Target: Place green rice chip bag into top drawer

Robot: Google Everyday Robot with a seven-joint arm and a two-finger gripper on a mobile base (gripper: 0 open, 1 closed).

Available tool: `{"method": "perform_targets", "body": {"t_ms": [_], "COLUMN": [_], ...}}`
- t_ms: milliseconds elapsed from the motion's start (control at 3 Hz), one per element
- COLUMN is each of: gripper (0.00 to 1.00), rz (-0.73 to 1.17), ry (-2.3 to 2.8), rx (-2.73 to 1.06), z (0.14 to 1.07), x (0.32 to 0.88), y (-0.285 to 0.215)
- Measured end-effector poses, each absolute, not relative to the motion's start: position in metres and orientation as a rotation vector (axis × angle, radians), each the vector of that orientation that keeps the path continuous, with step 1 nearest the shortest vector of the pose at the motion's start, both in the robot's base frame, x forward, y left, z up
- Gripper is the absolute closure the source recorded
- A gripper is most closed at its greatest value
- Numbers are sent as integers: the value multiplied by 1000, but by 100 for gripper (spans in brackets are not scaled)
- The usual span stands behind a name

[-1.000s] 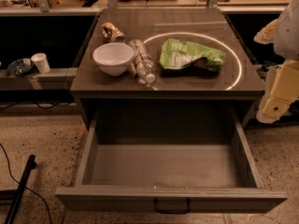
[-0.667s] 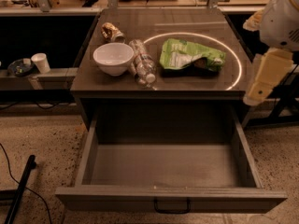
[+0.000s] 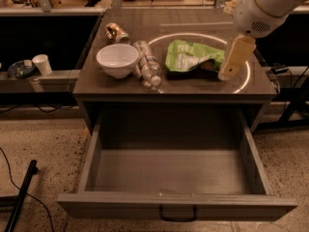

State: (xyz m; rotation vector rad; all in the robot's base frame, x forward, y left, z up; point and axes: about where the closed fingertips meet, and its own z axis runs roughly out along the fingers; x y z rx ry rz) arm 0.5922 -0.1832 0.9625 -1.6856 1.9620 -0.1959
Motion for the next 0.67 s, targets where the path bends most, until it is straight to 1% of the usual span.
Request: {"method": "perform_targets", "body": {"t_ms": [333, 667], "gripper": [21, 23], "rz": [-194, -185], "ry": [1935, 1938], "rx": [-1705, -1728], "z": [931, 908], "x": [645, 671], "y": [-157, -141]}}
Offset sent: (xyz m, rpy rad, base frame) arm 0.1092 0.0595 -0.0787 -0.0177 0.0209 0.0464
